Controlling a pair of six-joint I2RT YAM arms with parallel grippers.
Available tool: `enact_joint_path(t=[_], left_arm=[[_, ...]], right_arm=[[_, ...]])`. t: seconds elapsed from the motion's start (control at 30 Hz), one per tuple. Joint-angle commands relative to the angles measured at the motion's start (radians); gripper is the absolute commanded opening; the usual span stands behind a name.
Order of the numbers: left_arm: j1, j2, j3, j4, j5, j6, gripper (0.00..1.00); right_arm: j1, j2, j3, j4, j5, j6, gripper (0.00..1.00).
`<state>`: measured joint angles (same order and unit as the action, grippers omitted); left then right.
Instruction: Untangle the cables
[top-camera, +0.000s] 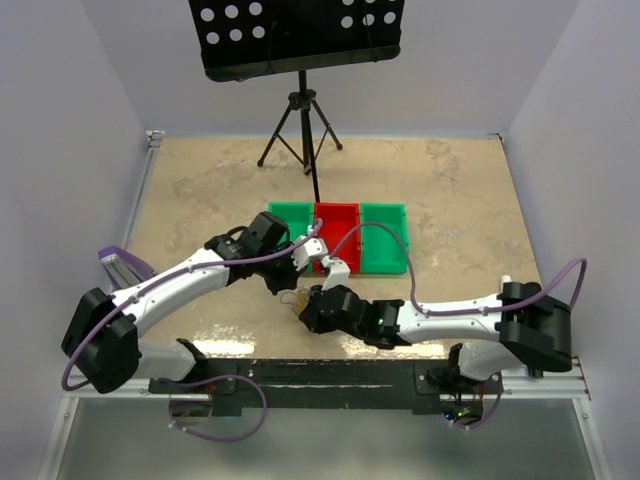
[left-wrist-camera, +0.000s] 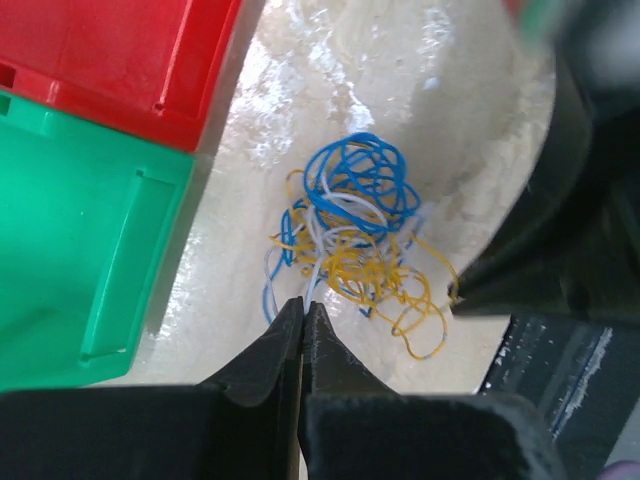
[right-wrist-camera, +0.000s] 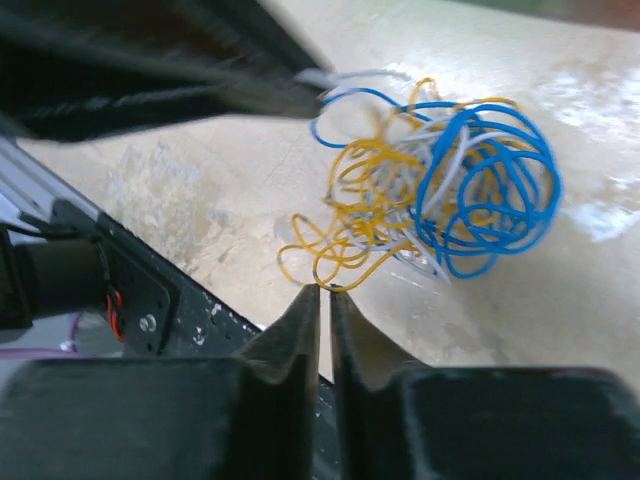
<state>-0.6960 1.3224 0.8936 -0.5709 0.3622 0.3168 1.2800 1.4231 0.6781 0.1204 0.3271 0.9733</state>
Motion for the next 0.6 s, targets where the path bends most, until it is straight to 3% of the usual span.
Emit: enact_joint_path(t=[0.0,0.03,0.23,0.57], left_arm=[[-0.017,-0.058,0.025,-0.069,0.144,0.06,0.0],[-0.019,-0.061,0.03,-0.081,0.156,0.068,0.0],[-0.011,-0.098,0.065,-0.145,0.175,0.105,0.0],[0.069,-0.163,0.139,-0.222,0.074,0.157,0.0]], right_arm=[[-0.016,-0.073,-0.048,-0.037,0.102,0.116,0.05],[-0.016,-0.07,-0.049,-0.048,0.105,0.125,0.0],[-0.015,-0.102,-0.078,-0.114,0.128,0.163,0.0],[-0.015,-0.389,-0.137,-0.41,0.222,0.306,0.0]])
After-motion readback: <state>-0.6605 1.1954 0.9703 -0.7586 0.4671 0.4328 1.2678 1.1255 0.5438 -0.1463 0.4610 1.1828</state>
